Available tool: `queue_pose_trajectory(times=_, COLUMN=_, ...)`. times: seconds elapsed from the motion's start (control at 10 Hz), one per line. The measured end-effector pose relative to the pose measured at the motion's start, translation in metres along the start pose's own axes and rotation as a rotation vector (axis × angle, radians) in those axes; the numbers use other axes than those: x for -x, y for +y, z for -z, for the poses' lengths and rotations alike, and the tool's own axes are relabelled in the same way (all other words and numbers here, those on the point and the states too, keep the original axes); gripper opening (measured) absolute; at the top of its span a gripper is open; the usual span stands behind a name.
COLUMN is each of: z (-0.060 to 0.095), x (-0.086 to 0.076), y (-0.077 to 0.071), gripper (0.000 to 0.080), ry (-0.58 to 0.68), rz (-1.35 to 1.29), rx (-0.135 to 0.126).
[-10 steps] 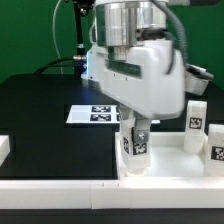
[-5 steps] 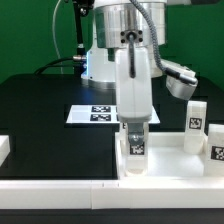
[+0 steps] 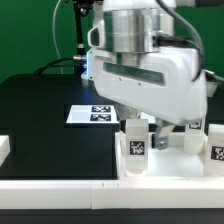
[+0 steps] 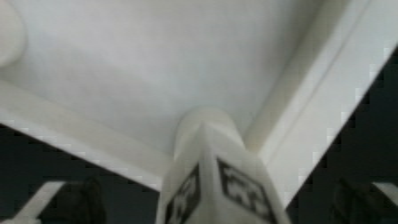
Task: Assemble square table
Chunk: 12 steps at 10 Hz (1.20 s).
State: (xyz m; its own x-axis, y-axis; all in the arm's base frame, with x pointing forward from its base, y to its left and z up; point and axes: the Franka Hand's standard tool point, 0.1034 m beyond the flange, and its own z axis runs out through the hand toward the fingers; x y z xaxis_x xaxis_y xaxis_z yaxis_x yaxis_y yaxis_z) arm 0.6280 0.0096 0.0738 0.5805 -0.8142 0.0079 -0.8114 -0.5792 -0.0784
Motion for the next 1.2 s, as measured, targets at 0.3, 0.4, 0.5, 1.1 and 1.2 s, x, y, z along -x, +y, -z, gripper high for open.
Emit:
queue_pose_trajectory(times=0.3, z=0.008, x=-0.007, y=-0.004, gripper=0.0649, ry=0.016, rz=0.449, rx=0.030)
queue_pose_trajectory(times=0.4, z=0.011, x=-0.011, y=-0.006, gripper=0.0649, ry=0.020, rz=0.610, rx=0.026)
queue_pose_trajectory(times=0.5, z=0.010, x=-0.011, y=-0.005, gripper=0.0649, ry=0.019, rz=0.618, rx=0.027)
queue_pose_trajectory(times=1.1, z=0.009, x=-0.011, y=-0.003, gripper=0.0286, ry=0.026, rz=0.241, rx=0.030)
queue_pose_trajectory(times=1.2, z=0.008, x=-0.011, y=-0.003, gripper=0.0286, ry=0.029, rz=0.094, rx=0.029)
